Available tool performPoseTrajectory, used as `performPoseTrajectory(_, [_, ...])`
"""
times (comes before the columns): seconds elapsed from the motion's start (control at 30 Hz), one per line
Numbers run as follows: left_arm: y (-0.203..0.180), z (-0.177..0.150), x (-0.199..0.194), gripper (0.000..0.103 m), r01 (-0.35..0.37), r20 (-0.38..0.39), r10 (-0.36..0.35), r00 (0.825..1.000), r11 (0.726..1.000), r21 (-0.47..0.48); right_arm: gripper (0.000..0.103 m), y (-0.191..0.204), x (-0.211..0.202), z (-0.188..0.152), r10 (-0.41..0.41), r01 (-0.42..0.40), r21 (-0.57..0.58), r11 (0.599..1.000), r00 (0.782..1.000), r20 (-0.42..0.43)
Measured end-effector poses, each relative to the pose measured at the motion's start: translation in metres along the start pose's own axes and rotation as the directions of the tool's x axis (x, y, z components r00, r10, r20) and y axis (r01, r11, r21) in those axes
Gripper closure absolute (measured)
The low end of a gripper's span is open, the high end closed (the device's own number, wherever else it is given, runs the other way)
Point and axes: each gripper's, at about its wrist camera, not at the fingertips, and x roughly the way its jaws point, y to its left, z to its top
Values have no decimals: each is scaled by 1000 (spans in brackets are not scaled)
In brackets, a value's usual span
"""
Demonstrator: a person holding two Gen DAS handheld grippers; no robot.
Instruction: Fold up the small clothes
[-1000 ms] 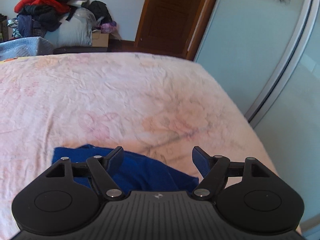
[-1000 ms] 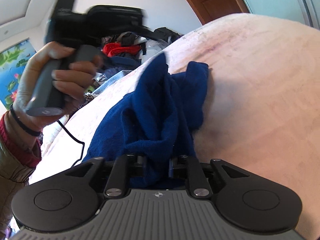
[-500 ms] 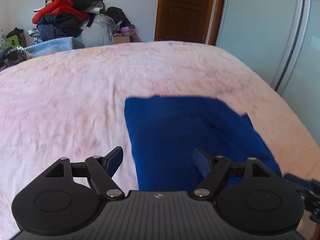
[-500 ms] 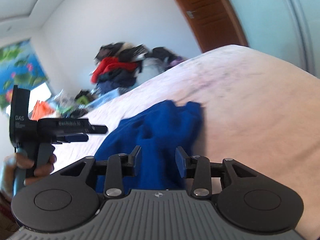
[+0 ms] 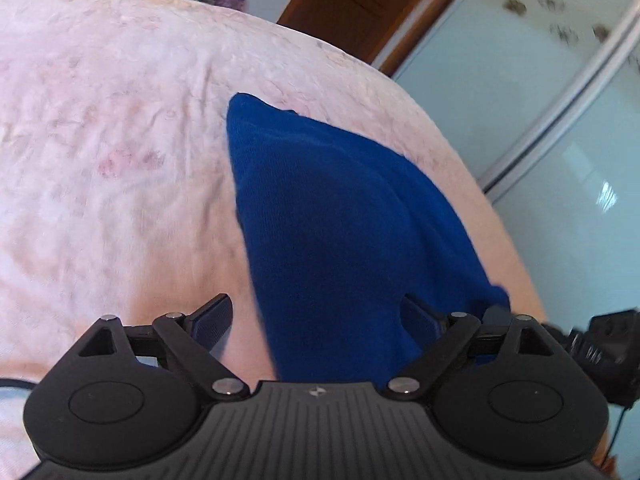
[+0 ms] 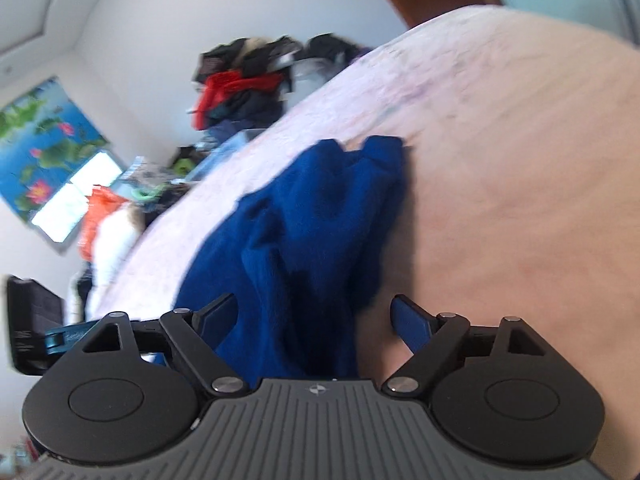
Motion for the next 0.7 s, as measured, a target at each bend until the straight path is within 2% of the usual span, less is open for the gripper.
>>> performPoseTrajectory(0.13, [7, 3, 8, 11, 111, -4, -111, 994, 993, -45, 17, 2, 27, 10, 98, -100, -62, 993, 995, -36])
performPoseTrajectory(0.2, [2, -3, 9, 12, 105, 16, -105, 994, 994, -8, 16, 7, 36, 12, 108, -112, -92, 989, 993, -42])
performPoseTrajectory(0.3, [-5, -15, 6, 14, 83, 39, -86, 996, 994, 64, 23, 16, 41, 14, 101, -107, -126, 986, 994, -53])
performPoseTrajectory(0.4, [-11, -25, 2, 35, 29, 63, -37, 997, 992, 122, 32, 16, 44, 13, 119, -123, -86, 989, 992, -51])
performPoseTrajectory(0.43, [-12, -26, 2, 48, 12, 65, -20, 998, 992, 126, 37, 14, 45, 14, 121, -124, -64, 990, 992, -47])
performPoseTrajectory(0.47, [-9, -24, 2, 62, 18, 60, -25, 998, 994, 111, 44, 12, 47, 14, 122, -124, -42, 991, 991, -46])
performPoseTrajectory(0.5, [-3, -21, 2, 69, 49, 45, -53, 998, 996, 68, 52, 11, 49, 15, 113, -114, -16, 993, 992, -48])
performPoseTrajectory(0.53, [3, -20, 3, 75, 78, 37, -79, 996, 997, 25, 67, 9, 51, 15, 99, -98, 12, 995, 994, -48])
performPoseTrajectory(0.6, [16, -17, 2, 80, 114, 34, -112, 993, 993, -40, 69, 6, 51, 13, 103, -101, 51, 994, 994, -33])
performPoseTrajectory(0.7, [18, -17, -2, 82, 110, 42, -109, 993, 993, -41, 70, 7, 52, 9, 101, -99, 97, 990, 995, -20])
